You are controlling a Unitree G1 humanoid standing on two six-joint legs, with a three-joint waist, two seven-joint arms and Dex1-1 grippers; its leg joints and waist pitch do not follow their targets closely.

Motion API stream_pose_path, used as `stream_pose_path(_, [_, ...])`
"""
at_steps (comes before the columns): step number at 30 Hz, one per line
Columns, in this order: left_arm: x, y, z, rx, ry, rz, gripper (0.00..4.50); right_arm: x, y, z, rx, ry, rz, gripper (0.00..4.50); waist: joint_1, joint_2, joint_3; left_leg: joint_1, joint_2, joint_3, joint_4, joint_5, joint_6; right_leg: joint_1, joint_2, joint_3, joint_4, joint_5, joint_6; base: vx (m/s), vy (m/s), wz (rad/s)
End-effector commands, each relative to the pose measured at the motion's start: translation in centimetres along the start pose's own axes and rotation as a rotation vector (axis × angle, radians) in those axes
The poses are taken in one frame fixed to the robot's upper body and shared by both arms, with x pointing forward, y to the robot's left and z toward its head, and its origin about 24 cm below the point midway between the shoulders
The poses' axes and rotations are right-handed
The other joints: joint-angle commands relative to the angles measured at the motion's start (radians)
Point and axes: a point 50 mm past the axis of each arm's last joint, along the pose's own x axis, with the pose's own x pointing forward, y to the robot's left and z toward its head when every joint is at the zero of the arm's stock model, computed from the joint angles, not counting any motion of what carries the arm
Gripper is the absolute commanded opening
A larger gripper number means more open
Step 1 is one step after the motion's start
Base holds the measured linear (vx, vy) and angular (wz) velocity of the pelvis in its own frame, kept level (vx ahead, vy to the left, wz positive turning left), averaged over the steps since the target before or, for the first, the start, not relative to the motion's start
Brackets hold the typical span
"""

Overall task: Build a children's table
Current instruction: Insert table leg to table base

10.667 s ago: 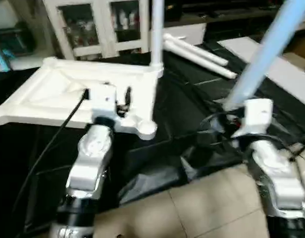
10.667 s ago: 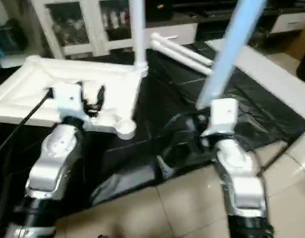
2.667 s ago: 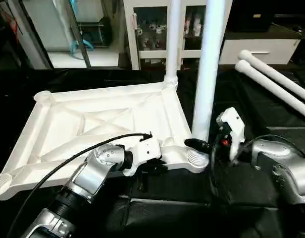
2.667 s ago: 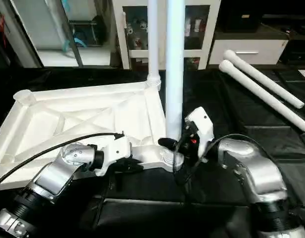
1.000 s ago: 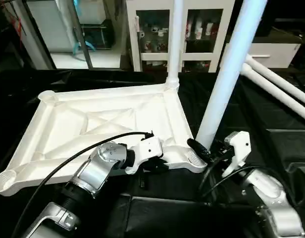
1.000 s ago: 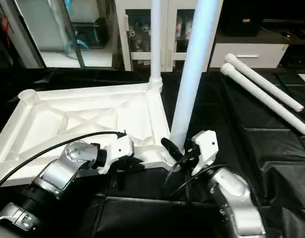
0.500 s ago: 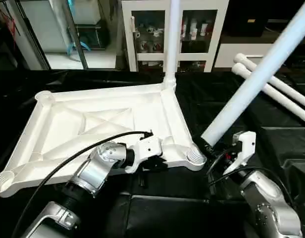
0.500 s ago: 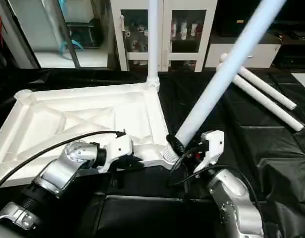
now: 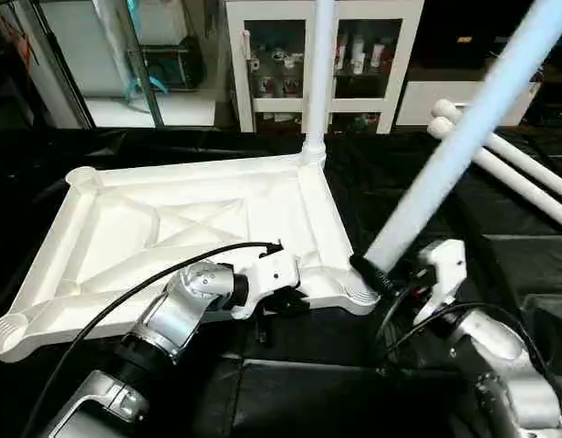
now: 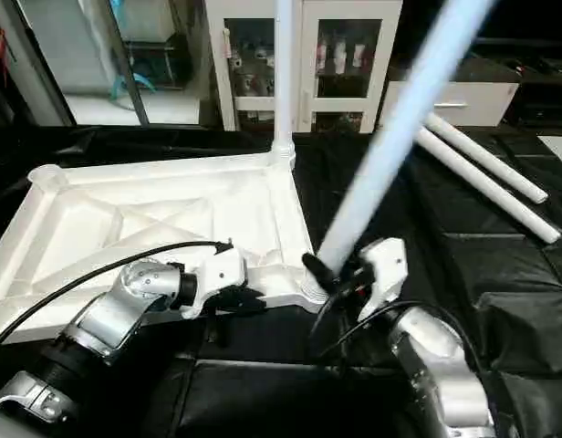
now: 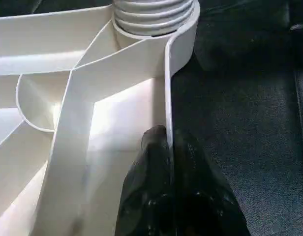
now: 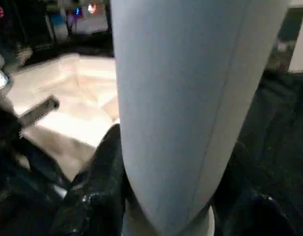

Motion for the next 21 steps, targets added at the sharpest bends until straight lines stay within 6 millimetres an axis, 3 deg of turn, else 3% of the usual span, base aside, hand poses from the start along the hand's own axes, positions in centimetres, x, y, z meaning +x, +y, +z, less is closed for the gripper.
stream_pose_path(1, [-0.5, 1.1, 1.3, 0.051, -0.058, 0.064, 0.0, -2.2, 1.1, -6.7, 0.098, 0.339, -0.012, 1.86, -0.01, -0.017, -0.008, 0.017, 0.099, -0.071, -0.107, -0.575, -0.05, -0.021, -0.092, 0.056, -0.115, -0.665, -0.071, 0.0, 0.0, 0.0])
stream_pose_path(3, [-0.5, 1.1, 1.3, 0.051, -0.056, 0.063, 0.0, -2.3, 1.1, -6.8, 0.103, 0.352, -0.007, 1.86, -0.012, -0.018, -0.007, 0.027, 0.097, -0.073, -0.104, -0.614, -0.056, -0.028, -0.09, 0.054, -0.121, -0.7, -0.058, 0.0, 0.0, 0.0])
stream_pose_path(8, [-0.6, 0.9, 1.2, 0.059, -0.048, 0.04, 0.0, -3.1, 1.2, -8.2, 0.144, 0.492, 0.064, 1.86, -0.016, -0.017, -0.007, 0.024, 0.099, -0.079, -0.111, -0.66, -0.067, -0.023, -0.087, 0.051, -0.119, -0.678, -0.051, 0.0, 0.0, 0.0])
stream_pose_path(13, [-0.7, 0.8, 1.1, 0.061, -0.044, 0.021, 0.0, -3.8, 0.8, -8.4, 0.164, 0.572, 0.116, 1.86, -0.017, -0.018, -0.011, 0.028, 0.099, -0.075, -0.112, -0.648, -0.063, -0.023, -0.088, 0.053, -0.122, -0.64, -0.065, 0.0, 0.0, 0.0])
stream_pose_path(17, [-0.8, 0.7, 1.0, 0.065, -0.039, -0.005, 0.0, -2.5, -1.1, -4.8, 0.307, 0.393, 0.097, 1.86, -0.013, -0.016, -0.015, 0.026, 0.102, -0.073, -0.113, -0.617, -0.056, -0.019, -0.086, 0.057, -0.117, -0.568, -0.096, 0.0, 0.0, 0.0])
stream_pose_path(21, [-0.8, 0.8, 1.1, 0.07, -0.038, -0.01, 0.0, -2.3, -2.1, -2.9, 0.29, 0.377, 0.147, 1.86, -0.003, -0.015, -0.024, 0.02, 0.105, -0.058, -0.11, -0.505, -0.046, -0.009, -0.087, 0.062, -0.102, -0.41, -0.155, 0.0, 0.0, 0.0])
